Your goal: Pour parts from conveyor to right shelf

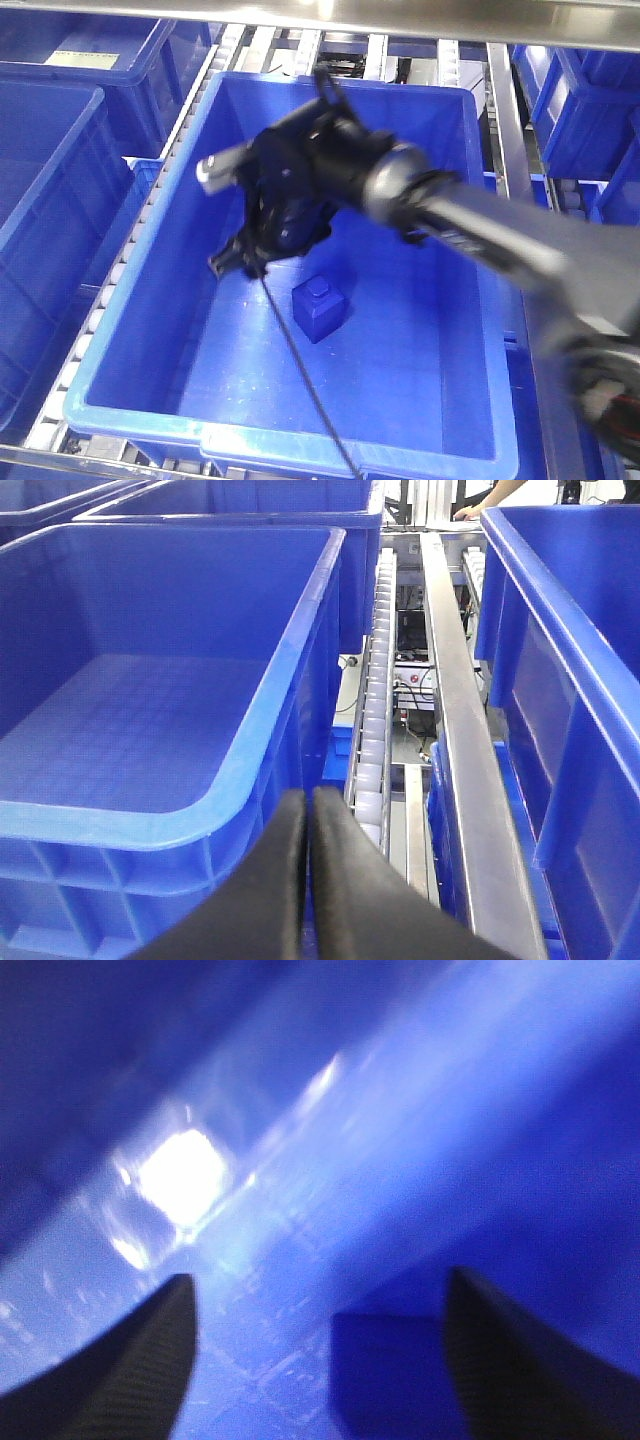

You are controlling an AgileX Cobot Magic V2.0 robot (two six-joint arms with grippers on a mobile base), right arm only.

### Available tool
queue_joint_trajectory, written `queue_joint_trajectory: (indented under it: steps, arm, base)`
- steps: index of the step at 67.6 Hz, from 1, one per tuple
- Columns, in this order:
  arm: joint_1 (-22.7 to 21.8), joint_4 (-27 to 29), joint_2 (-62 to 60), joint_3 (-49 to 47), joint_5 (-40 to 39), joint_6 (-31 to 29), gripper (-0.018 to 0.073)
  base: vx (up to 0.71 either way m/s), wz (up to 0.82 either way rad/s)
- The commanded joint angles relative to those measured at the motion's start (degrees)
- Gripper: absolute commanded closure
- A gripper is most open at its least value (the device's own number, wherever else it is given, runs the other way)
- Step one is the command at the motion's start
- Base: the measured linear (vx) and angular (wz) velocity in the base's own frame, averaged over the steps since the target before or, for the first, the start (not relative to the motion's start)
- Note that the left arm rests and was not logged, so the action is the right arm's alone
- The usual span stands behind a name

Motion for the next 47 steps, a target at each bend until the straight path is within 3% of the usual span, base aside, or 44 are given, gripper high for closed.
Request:
queue_joint_trajectory:
  steps: [1,17,31,47]
  arm:
    - [0.02,-2.55,-8.56,2.83,-6.37,2.31,0.0223]
    - [-0.03,-4.89,-23.63,24.16,-21.23,5.51,0.0576]
    - [-0.03,-4.7,-36.99,42.11,-31.58,8.32,0.0569]
    - [-0.03,-1.78,-50.18,53.45,-33.19,8.32,0.0566]
  base:
    - [0.0,0.0]
    - [0.0,0.0]
    - [0.0,0.0]
    - [0.0,0.0]
